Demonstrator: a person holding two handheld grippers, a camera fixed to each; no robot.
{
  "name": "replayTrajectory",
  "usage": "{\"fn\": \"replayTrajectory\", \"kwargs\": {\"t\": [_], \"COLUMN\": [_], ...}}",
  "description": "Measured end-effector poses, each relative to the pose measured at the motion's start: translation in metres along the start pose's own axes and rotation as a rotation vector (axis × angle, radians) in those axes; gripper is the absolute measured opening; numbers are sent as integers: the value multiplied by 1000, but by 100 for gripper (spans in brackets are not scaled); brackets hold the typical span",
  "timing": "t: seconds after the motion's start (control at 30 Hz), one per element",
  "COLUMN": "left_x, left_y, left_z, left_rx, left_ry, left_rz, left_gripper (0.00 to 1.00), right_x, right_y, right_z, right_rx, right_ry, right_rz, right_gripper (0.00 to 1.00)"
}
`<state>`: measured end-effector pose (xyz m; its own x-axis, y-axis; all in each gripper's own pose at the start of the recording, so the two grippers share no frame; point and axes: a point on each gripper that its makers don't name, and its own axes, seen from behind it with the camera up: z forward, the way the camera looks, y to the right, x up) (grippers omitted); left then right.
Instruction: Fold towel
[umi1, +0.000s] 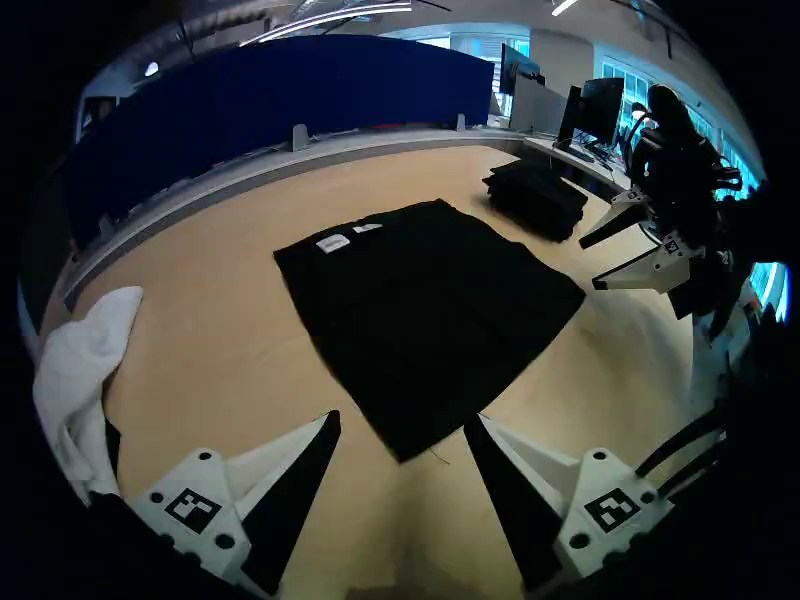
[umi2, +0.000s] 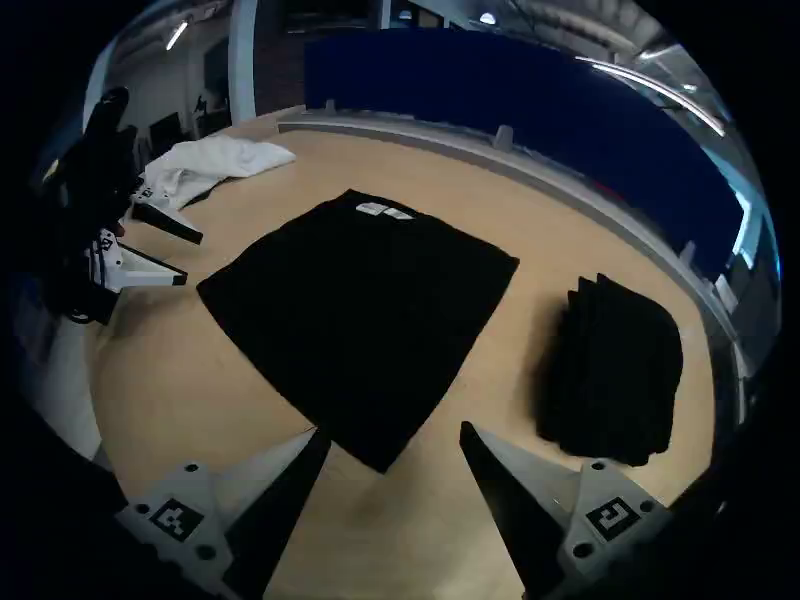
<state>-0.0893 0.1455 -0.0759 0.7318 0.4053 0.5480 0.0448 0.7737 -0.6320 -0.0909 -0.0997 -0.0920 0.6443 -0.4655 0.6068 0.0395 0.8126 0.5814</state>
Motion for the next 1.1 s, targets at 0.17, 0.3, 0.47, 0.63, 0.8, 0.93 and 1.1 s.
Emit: {"fn": "replayTrajectory", "kwargs": {"t": [0.17, 0.3, 0.47, 0.63, 0.8, 0.93, 1.1], "left_x": [-13, -16, -22, -27, -30, -30, -30], "left_y": [2, 1, 0, 0, 1, -2, -4], "left_z": [10, 16, 21, 24, 24, 24, 22], "left_rx": [-19, -17, -17, -11, -6, 16, 31], "left_ry": [-48, -66, -93, -111, -127, -141, -156], "left_rz": [-5, 3, 12, 15, 28, 40, 35], "left_gripper": [91, 91, 91, 91, 78, 65, 51], "right_x": [-12, -20, -26, -30, -35, -33, -34], "right_y": [-1, -3, -6, -9, -10, -12, -12], "right_z": [9, 14, 18, 19, 22, 23, 23], "right_rx": [6, 11, 16, 26, 36, 46, 44], "right_ry": [-26, -39, -52, -60, -70, -67, -66], "right_rz": [23, 25, 15, 7, 13, 30, 39], "right_gripper": [100, 100, 96, 84, 76, 68, 63]}}
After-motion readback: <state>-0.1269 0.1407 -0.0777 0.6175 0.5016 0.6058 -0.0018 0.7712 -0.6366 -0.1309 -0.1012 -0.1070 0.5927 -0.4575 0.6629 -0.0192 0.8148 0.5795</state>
